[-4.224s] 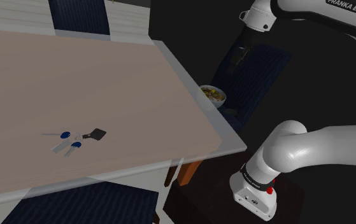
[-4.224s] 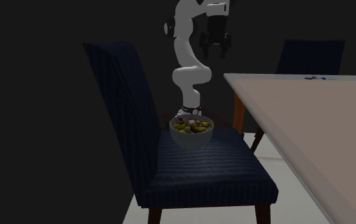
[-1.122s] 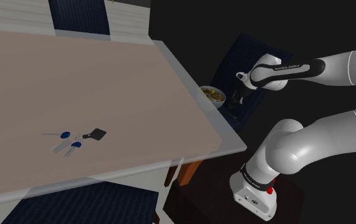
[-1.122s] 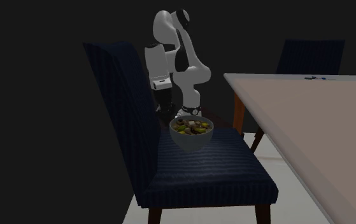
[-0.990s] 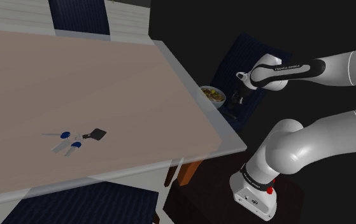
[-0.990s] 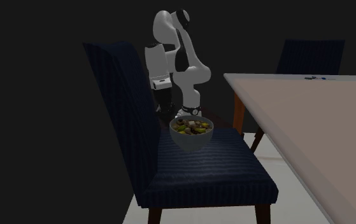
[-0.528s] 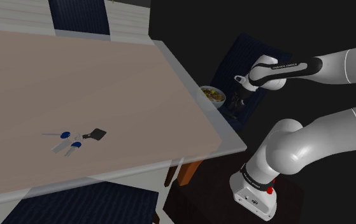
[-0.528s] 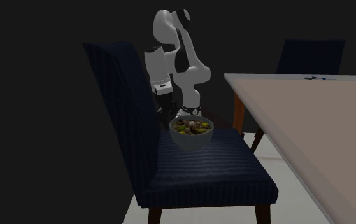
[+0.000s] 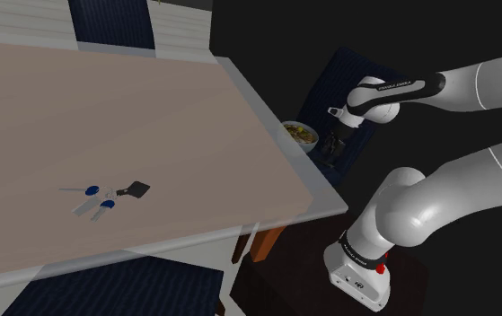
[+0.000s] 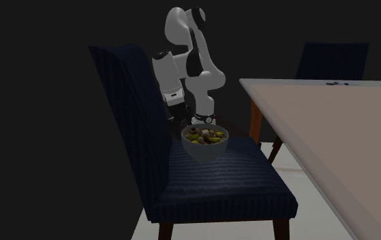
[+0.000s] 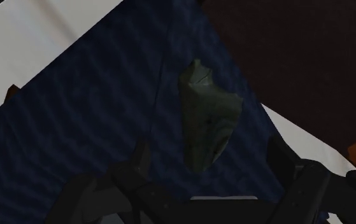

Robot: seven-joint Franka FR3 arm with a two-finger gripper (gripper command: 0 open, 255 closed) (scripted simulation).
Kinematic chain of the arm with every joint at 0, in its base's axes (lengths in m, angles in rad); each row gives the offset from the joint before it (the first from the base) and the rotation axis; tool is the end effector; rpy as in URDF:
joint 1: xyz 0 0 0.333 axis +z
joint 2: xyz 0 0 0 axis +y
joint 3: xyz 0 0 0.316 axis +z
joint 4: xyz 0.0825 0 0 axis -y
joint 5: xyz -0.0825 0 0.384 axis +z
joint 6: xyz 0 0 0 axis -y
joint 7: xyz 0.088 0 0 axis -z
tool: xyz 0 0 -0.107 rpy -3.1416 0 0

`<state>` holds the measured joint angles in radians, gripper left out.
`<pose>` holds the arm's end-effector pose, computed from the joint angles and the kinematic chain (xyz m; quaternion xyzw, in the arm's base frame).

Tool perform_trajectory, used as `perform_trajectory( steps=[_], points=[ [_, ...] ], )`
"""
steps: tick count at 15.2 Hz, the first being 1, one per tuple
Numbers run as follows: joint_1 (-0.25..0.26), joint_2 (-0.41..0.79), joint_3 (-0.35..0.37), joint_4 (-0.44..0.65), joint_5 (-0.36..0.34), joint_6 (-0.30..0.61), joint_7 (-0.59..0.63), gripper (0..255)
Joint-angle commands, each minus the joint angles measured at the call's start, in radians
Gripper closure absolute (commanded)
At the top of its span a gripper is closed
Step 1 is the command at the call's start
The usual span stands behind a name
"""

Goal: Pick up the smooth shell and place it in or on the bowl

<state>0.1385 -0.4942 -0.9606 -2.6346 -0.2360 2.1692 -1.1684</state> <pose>0.2762 -0.2751 0.3302 -0.9497 -0.2870 -0.0501 0.1149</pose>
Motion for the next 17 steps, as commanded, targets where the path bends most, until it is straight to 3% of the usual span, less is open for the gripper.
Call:
perform_trajectory(
  steps=[1,9,10,17],
  points=[
    [-0.006,0.035,-0.059,-0.026,0.015,0.030,-0.013,0],
    [-0.039,0.056,-0.024,-0.027,0.046,0.035,-0.037,0],
    [-0.036,0.057,-0.023,-0.025,0.048,0.034,-0.035,255],
    [-0.046,0.064,-0.050,0.005,0.041,0.011,-0.072,255]
  ],
)
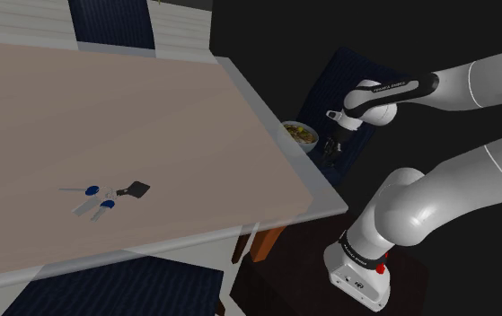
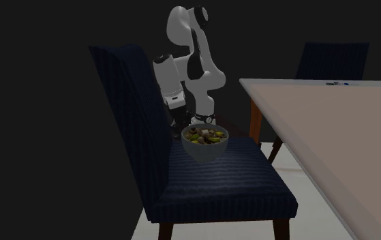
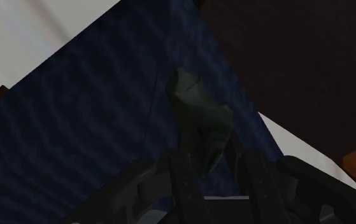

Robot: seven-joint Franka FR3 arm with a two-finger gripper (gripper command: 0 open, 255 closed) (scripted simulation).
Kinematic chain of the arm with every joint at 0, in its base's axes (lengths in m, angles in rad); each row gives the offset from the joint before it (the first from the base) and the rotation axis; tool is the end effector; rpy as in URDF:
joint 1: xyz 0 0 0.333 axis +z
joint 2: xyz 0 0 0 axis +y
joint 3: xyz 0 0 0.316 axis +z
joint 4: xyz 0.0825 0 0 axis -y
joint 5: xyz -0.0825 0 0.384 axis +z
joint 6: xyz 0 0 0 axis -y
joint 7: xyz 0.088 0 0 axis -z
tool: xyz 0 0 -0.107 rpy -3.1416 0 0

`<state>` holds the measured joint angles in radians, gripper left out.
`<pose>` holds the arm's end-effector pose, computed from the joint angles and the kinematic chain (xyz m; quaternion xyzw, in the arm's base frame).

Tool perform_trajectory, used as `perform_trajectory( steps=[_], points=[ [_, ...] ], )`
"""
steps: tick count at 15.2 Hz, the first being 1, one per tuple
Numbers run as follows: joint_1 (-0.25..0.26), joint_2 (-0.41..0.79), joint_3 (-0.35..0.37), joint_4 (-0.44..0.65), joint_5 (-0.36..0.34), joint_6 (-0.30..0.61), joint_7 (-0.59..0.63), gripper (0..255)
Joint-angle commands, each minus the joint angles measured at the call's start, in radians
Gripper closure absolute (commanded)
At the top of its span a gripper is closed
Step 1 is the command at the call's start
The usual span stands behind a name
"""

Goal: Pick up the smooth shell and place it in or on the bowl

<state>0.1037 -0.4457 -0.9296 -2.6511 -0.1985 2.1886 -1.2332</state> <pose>0.2741 -0.2721 0.3184 -0.9449 -0.3016 -0.0420 0.1200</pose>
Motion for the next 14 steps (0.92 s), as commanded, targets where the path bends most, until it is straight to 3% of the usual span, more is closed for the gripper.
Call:
perform_trajectory(
  steps=[1,2,14],
  points=[
    [-0.017,0.007,-0.075,0.013,-0.001,-0.008,-0.001,255],
    [-0.020,0.018,-0.038,-0.011,0.023,0.018,0.016,255],
    [-0.093,-0.112,0.082,0.065,-0.005,-0.180,0.088,255]
  ],
)
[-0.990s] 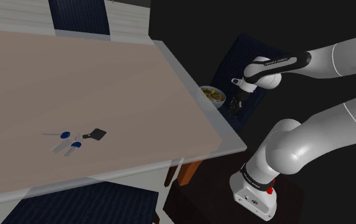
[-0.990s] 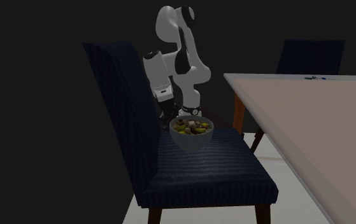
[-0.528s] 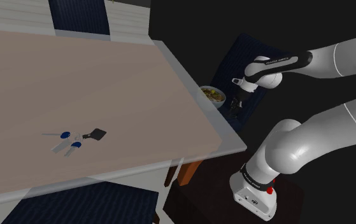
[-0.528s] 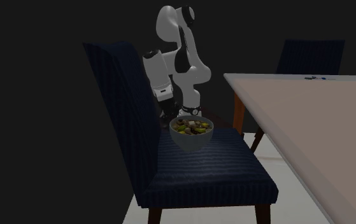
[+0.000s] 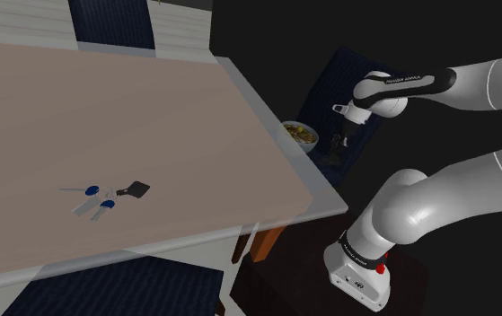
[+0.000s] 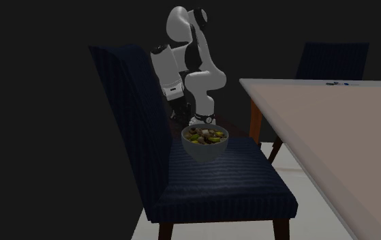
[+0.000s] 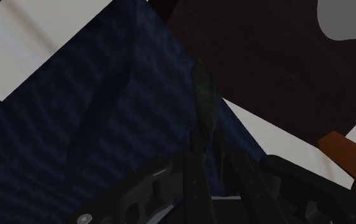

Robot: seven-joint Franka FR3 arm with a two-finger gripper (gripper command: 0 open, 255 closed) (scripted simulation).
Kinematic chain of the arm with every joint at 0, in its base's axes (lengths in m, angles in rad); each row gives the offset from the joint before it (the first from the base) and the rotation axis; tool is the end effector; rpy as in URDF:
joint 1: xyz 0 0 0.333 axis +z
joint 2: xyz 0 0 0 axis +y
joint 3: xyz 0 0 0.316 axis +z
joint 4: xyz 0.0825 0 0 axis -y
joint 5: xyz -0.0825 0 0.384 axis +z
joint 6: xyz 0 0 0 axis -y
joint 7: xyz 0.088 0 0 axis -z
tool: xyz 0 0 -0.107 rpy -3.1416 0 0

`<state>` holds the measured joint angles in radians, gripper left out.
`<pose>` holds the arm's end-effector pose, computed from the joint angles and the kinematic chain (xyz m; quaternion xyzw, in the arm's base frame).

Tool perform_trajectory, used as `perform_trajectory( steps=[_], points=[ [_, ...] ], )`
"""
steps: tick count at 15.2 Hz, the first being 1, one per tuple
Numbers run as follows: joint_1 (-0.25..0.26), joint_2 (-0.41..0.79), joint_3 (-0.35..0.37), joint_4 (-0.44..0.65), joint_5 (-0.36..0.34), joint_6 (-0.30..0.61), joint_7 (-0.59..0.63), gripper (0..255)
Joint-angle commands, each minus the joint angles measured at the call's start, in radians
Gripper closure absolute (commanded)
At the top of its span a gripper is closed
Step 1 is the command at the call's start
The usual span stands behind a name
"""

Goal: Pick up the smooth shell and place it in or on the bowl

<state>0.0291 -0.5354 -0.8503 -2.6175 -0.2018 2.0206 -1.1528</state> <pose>0.2620 -0.2705 0.3528 -0.9509 -0.2720 -0.0318 0.1439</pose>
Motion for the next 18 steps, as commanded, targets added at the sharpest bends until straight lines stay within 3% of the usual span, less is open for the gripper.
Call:
perform_trajectory(
  steps=[1,18],
  points=[
    [-0.022,-0.030,0.011,0.039,-0.002,-0.027,0.012,255],
    [-0.041,-0.119,0.119,0.199,0.023,-0.273,0.068,255]
  ],
)
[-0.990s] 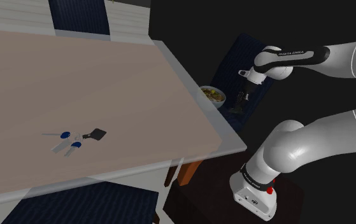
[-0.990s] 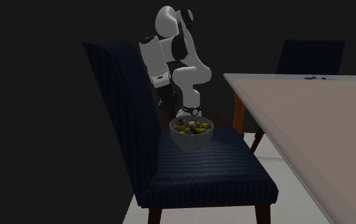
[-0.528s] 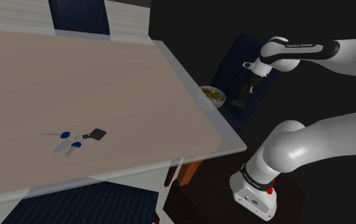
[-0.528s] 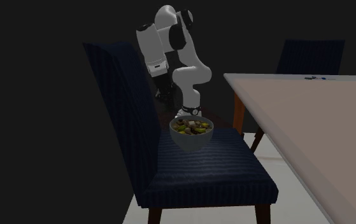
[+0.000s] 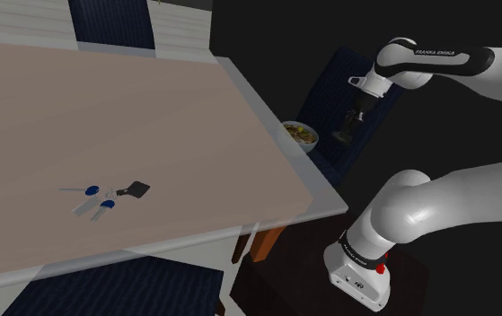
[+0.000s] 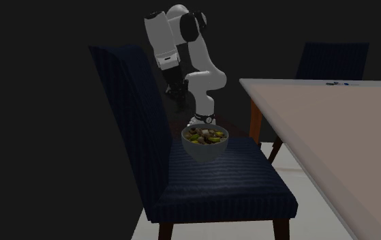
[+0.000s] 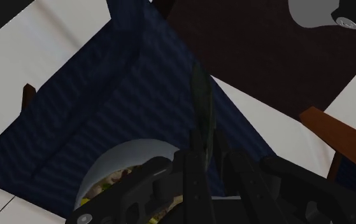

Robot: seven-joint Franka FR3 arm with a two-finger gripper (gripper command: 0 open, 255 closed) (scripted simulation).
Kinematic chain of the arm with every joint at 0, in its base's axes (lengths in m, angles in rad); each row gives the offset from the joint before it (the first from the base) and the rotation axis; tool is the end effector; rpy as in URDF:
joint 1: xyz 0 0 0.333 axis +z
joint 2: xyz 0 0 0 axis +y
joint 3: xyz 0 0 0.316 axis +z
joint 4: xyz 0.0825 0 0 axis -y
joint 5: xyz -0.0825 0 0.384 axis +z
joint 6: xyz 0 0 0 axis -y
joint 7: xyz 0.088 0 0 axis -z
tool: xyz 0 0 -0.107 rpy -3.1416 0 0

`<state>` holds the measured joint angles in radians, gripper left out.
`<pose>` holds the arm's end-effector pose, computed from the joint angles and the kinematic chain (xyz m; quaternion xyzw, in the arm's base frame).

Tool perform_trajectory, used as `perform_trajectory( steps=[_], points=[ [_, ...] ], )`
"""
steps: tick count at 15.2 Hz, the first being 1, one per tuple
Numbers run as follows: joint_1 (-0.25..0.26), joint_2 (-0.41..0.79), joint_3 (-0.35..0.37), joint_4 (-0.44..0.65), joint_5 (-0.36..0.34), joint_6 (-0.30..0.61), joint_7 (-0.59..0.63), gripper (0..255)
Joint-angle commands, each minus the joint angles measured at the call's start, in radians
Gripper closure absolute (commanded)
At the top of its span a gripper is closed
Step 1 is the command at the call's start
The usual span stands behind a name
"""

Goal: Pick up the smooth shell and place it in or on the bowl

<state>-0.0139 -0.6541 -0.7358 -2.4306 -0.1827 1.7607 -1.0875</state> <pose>0.2581 -0.2835 0.4600 -0.9556 -0.2594 -0.0469 0.1316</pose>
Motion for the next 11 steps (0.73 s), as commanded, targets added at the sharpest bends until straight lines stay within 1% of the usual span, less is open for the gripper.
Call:
perform_trajectory(
  steps=[1,2,7,11],
  points=[
    [0.002,-0.003,0.009,0.024,0.006,-0.026,0.005,255],
    [0.002,-0.004,0.012,0.031,0.007,-0.035,0.006,255],
    [0.115,0.150,0.004,0.128,0.102,0.021,0.036,255],
    [0.198,0.289,-0.013,0.227,0.190,0.047,0.039,255]
  ],
)
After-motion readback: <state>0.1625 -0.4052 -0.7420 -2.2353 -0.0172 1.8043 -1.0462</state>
